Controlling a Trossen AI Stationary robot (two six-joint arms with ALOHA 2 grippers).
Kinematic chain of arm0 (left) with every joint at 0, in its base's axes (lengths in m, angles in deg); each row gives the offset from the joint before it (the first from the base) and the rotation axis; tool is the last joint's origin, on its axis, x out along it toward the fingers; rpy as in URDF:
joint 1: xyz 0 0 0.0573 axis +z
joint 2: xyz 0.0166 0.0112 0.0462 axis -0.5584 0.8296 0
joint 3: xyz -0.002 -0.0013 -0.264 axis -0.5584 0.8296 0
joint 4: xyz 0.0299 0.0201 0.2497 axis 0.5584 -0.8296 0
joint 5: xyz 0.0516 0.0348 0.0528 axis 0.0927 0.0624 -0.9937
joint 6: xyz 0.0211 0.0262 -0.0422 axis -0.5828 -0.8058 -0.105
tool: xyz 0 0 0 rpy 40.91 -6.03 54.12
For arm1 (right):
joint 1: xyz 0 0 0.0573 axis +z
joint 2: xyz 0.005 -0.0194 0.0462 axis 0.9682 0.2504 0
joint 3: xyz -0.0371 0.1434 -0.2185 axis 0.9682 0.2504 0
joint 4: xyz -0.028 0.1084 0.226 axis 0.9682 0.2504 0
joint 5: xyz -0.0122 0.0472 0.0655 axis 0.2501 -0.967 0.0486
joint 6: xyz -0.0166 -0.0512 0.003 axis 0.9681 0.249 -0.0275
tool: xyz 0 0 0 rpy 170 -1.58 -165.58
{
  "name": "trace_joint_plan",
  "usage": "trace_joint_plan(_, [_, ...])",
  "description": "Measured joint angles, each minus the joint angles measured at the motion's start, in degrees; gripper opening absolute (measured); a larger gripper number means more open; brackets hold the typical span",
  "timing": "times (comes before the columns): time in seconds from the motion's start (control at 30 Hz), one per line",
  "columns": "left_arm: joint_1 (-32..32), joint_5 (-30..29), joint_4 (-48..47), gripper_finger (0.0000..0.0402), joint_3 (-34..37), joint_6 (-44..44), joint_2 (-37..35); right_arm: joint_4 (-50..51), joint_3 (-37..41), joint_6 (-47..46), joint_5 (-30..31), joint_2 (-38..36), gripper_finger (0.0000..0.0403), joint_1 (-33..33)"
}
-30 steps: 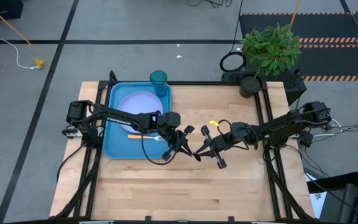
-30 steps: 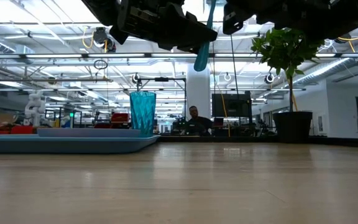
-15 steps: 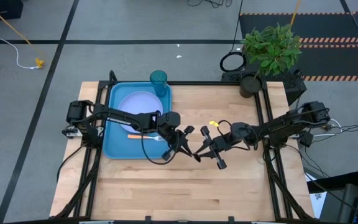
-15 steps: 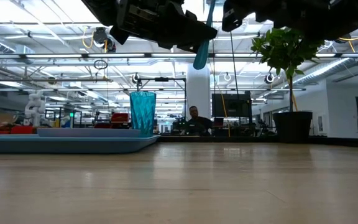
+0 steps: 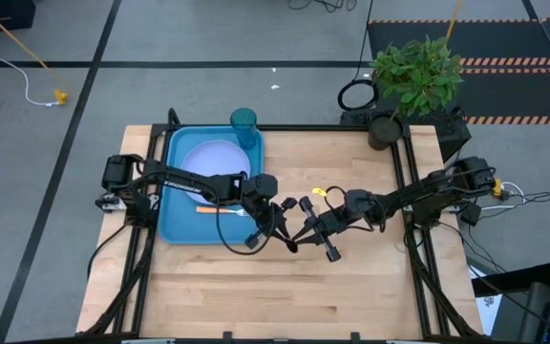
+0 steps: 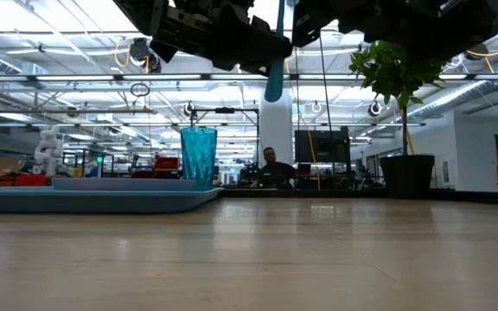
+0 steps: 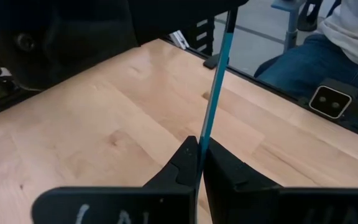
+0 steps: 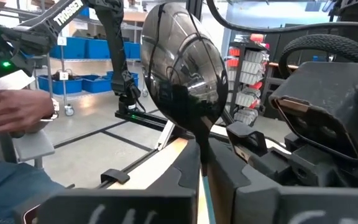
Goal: Pick and place plate/cup/fork/spoon on tray
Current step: Put the blue spoon on the blue tray
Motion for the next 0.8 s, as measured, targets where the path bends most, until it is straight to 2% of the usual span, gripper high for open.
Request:
trace_joint_plan(0.17, [0.0, -0.37, 0.02, 0.0012, -0.04, 0.38, 0.0, 2.03, 0.0, -0.11, 0.19, -1.0, 0.0008, 0.0])
trace_joint_plan(0.43, [0.17, -0.85, 0.43, 0.0012, -0.12, 0.45, 0.0, 2.37, -0.02, -0.32, 0.4, -0.83, 0.0068, 0.05])
trace_joint_plan(0.53, [0.25, -0.84, 0.41, 0.0009, -0.15, 0.45, 0.0, 2.43, -0.02, -0.12, 1.31, -0.8, 0.0079, 0.15])
trace_joint_plan(0.63, [0.45, -0.73, 0.25, 0.0006, -0.17, 0.54, 0.0, 2.51, -0.02, -0.08, 1.27, -0.97, 0.0068, 0.15])
trace_joint_plan(0.8, [0.46, -0.21, 0.15, 0.0015, -0.17, 1.62, -0.02, 2.33, -0.02, 0.42, 1.45, -1.06, 0.0016, 0.14])
